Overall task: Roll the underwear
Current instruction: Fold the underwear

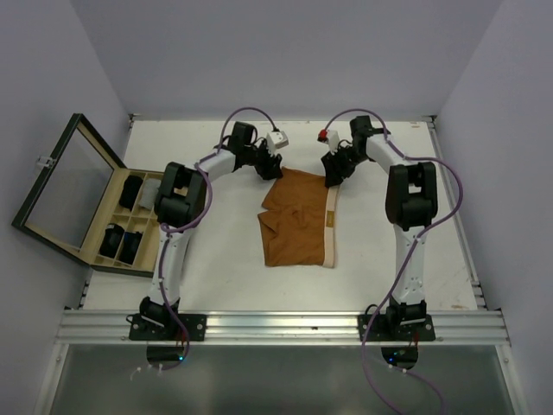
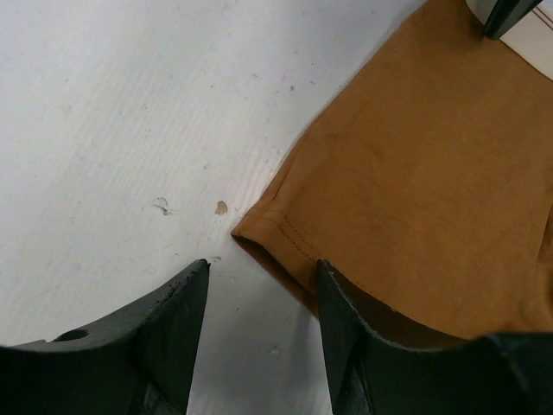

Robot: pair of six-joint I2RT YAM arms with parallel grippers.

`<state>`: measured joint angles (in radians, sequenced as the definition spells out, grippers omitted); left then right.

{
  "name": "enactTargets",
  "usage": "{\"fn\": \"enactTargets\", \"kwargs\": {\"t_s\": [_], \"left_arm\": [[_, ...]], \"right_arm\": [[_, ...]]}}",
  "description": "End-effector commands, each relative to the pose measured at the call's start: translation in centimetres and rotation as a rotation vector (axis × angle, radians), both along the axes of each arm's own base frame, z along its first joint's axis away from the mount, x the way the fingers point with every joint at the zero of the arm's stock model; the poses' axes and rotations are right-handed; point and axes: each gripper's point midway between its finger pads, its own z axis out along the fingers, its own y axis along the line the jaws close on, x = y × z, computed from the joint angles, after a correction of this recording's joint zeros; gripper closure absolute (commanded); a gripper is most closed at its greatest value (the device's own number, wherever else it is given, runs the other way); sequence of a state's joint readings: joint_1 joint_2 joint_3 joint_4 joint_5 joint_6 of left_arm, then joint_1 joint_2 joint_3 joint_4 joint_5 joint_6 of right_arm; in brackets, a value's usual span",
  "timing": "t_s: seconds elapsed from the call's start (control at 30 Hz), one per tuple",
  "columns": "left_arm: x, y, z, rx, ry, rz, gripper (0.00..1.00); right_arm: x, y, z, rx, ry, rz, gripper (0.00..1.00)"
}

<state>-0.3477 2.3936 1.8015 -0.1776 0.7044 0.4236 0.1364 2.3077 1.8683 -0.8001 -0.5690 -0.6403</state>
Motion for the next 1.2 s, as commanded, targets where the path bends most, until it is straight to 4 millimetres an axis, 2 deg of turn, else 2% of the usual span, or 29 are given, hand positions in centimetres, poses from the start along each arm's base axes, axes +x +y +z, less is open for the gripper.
{"fn": "enactTargets", "kwargs": {"t_s": [0.0, 0.23, 0.47, 0.67, 0.8, 0.87, 0.97, 1.07, 1.17], "left_arm": [[1.9, -0.9, 5.6, -0.076, -0.208, -0.074, 0.44], [1.7, -1.8, 5.9, -0.109, -0.262, -0.150, 0.44], [1.0, -2.7, 4.6, -0.089, -0.271, -0.209, 0.47], [0.6, -3.6, 3.7, -0.050, -0.304, -0.248, 0.51], [0.6, -3.8, 3.2, -0.035, -0.316, -0.255, 0.58], [0.3, -3.9, 3.0, -0.022, -0.317, -0.266, 0.64], [0.1, -3.7, 2.7, 0.000, -0.324, -0.290, 0.65], [-0.1, -3.4, 2.6, 0.014, -0.333, -0.291, 0.58], [-0.2, -3.1, 2.1, 0.030, -0.330, -0.283, 0.57]], "right_arm": [[0.1, -0.2, 2.6, -0.014, -0.074, 0.023, 0.47], [0.5, -1.6, 2.7, -0.067, -0.108, 0.006, 0.43], [0.5, -1.7, 3.0, -0.071, -0.125, 0.025, 0.44], [-0.2, -1.8, 2.3, -0.077, -0.107, 0.067, 0.52], [-0.5, -1.9, 2.1, -0.080, -0.105, 0.081, 0.65], [-0.5, -1.9, 1.7, -0.086, -0.103, 0.091, 0.68], [-0.6, -2.0, 1.5, -0.091, -0.092, 0.100, 0.66], [-0.7, -2.1, 1.4, -0.095, -0.091, 0.102, 0.58], [-0.9, -2.0, 1.3, -0.094, -0.087, 0.111, 0.59]]}}
